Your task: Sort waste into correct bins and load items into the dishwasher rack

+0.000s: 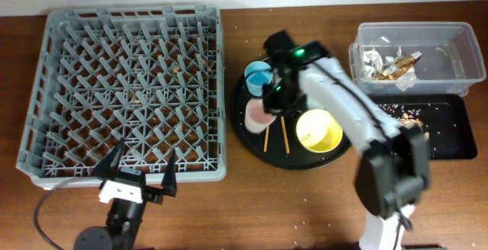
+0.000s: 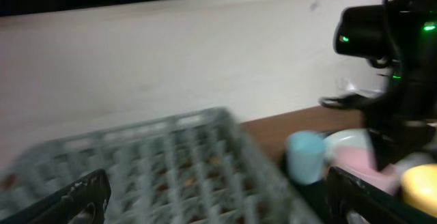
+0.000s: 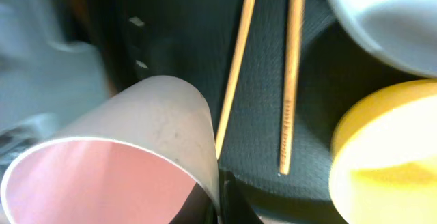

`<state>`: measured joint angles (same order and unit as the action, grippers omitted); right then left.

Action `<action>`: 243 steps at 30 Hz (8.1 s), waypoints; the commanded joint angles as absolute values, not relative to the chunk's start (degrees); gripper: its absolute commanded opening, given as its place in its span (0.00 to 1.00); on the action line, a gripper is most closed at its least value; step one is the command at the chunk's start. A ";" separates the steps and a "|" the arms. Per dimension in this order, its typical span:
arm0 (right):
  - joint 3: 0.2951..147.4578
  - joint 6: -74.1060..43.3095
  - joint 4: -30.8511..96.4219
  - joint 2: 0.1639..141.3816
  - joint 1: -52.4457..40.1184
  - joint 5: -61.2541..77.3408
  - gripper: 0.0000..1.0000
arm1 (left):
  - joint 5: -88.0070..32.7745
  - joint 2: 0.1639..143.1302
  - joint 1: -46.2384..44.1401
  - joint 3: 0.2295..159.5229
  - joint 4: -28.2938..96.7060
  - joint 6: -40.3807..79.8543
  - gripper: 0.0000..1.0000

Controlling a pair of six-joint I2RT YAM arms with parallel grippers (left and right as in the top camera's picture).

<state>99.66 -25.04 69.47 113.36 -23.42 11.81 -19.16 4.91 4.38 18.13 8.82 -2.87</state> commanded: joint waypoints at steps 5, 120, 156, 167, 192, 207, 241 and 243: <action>102.56 -19.92 74.72 98.48 -15.42 16.32 0.04 | -40.12 40.49 4.67 40.18 9.15 8.78 1.00; 97.45 -12.21 57.95 100.49 -6.28 47.35 0.04 | -40.77 99.70 -7.49 99.90 61.60 10.52 0.99; 97.01 -21.30 38.04 108.47 -20.38 56.36 0.74 | -89.49 101.56 -0.47 81.80 44.31 6.35 0.28; 97.21 1.06 68.45 106.76 1.48 35.14 0.97 | -9.10 100.51 -7.90 95.09 49.17 8.82 0.27; 100.22 -0.01 74.17 106.41 2.24 32.73 0.90 | 4.54 116.55 -14.72 115.85 68.51 7.62 0.92; 110.17 -8.27 89.91 87.42 2.35 7.68 0.91 | -4.75 116.36 -27.09 131.72 82.72 8.16 0.89; 110.04 -9.26 92.82 88.49 15.81 6.74 0.98 | -3.88 141.56 -46.44 126.50 68.99 27.38 0.37; 110.06 -9.26 92.79 88.49 15.81 6.72 0.97 | -4.03 142.67 -46.44 126.50 69.17 27.38 0.30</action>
<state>109.40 -9.85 92.82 88.33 15.55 7.31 -4.45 139.81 -46.50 126.52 69.12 27.24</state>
